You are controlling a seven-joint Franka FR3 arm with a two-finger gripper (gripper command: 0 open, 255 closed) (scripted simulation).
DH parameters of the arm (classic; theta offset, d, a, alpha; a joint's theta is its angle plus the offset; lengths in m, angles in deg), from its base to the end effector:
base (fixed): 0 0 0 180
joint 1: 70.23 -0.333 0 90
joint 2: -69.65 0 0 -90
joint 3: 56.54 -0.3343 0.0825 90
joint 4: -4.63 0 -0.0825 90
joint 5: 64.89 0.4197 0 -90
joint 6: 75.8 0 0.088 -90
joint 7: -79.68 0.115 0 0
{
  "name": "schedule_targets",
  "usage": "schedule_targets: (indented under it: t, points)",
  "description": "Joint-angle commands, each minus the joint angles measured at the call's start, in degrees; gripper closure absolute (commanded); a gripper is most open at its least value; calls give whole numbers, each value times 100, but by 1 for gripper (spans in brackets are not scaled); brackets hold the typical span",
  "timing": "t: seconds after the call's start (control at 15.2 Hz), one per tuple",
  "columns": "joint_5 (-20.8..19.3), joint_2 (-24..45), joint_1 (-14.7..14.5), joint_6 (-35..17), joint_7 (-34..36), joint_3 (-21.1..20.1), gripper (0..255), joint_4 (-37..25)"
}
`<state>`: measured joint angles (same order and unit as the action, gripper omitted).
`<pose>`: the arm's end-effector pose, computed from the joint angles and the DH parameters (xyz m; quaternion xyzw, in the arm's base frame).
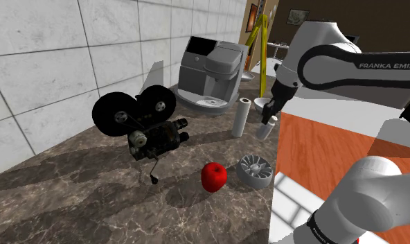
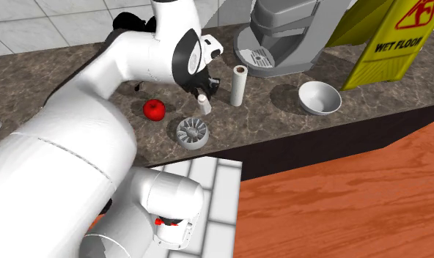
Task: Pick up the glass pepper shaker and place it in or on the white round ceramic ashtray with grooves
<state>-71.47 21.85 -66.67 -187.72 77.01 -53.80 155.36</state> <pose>0.3375 -0.0465 0.5052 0.9962 -0.0079 0.0754 0.0425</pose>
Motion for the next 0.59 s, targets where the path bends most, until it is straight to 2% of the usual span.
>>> schedule_targets:
  t: [0.0, 0.13, 0.53]
  points:
    - [164, -332, -129, 271, 264, -269, 255, 88]
    - [397, -689, -317, 580, 596, -608, 255, 162]
    - [398, -716, -328, 134, 632, -619, 255, 636]
